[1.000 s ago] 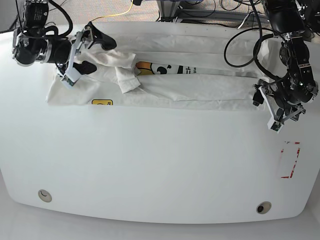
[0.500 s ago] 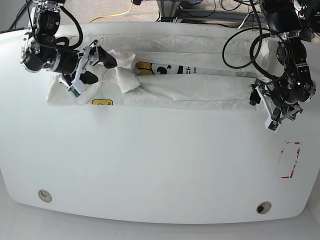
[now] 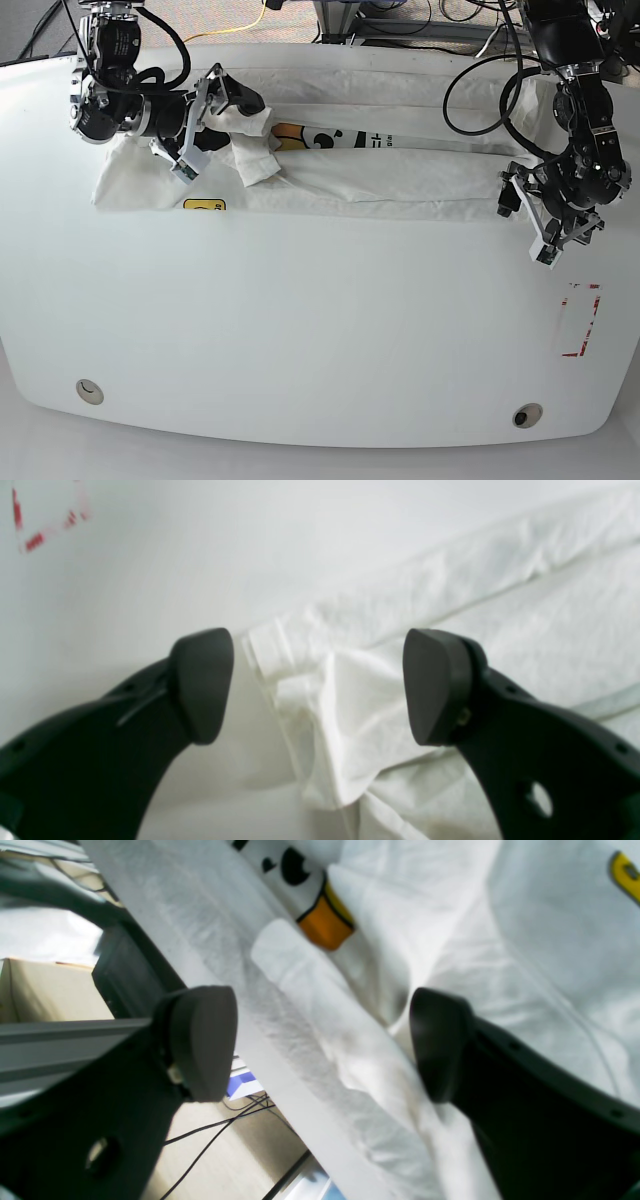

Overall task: Layout the t-shirt on the table in an organized manner, then fold the t-shirt properly
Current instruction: 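Fold the held sleeve side inward over the shirt with the right gripper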

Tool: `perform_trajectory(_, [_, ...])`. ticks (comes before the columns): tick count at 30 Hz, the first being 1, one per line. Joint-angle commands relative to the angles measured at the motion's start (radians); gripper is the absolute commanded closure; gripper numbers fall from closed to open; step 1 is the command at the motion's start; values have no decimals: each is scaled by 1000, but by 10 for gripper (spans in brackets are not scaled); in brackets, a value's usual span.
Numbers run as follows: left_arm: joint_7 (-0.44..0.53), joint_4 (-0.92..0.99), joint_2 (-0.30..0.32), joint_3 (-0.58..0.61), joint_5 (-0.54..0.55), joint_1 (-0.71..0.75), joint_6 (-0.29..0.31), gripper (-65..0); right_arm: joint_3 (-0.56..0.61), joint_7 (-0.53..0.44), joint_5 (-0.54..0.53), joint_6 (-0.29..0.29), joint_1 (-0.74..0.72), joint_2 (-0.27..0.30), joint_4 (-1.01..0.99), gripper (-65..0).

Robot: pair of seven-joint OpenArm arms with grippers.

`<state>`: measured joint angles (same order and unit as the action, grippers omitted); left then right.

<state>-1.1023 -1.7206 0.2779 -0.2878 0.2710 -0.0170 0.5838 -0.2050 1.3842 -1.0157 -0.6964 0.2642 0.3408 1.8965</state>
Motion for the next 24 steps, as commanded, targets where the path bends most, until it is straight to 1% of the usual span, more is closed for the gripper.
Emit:
perform_trajectory(1, [23,-12,14,-4,7,-14,0,-500,17,-18,-16,-2,8,14,15,-490])
perform_trajectory(2, [23,-12,14,-4,7,-14,0,-500,22,-18,-16,-2,10,14,16,-480])
perform_trajectory(3, [23,-12,14,-4,7,-14,0,-500,28,-18,-16,-2,16,16,21,-428])
perform_trajectory(4, [23,-12,14,-4,7,-16,0,-500,32,-18,-16,-2,17,16,22,-393])
perform_trajectory(5, [23,-12,14,-4,7,-16,0,-500,34,-18,-16,-2,17,16,22,-344])
perform_trajectory(8, [23,-12,14,-4,7,-16,0,-500,34,-18,-16,-2,22,16,34,-140])
perform_trajectory(9, [23,-12,14,-4,7,-16,0,-500,34,-18,-18,-2,22,16,36,-92])
perform_trajectory(10, [23,-12,14,-4,7,-16,0,-500,34,-16,-21,-2,22,17,36,-27])
perform_trajectory(11, [23,-12,14,-4,7,-16,0,-500,34,-13,-22,-2,22,19,36,0])
perform_trajectory(13, [23,-12,14,-4,7,-16,0,-500,42,-2,-22,-2,27,19,36,0])
perform_trajectory(16, [23,-12,14,-4,7,-16,0,-500,68,12,-22,-2,40,24,38,-35])
perform_trajectory(21, [23,-12,14,-4,7,-16,0,-500,177,12,-24,-2,56,73,64,-40])
perform_trajectory(22, [23,-12,14,-4,7,-16,0,-500,207,12,-33,-2,68,85,64,-40])
perform_trajectory(24, [23,-12,14,-4,7,-18,0,-500,233,12,-68,-2,86,105,64,-41])
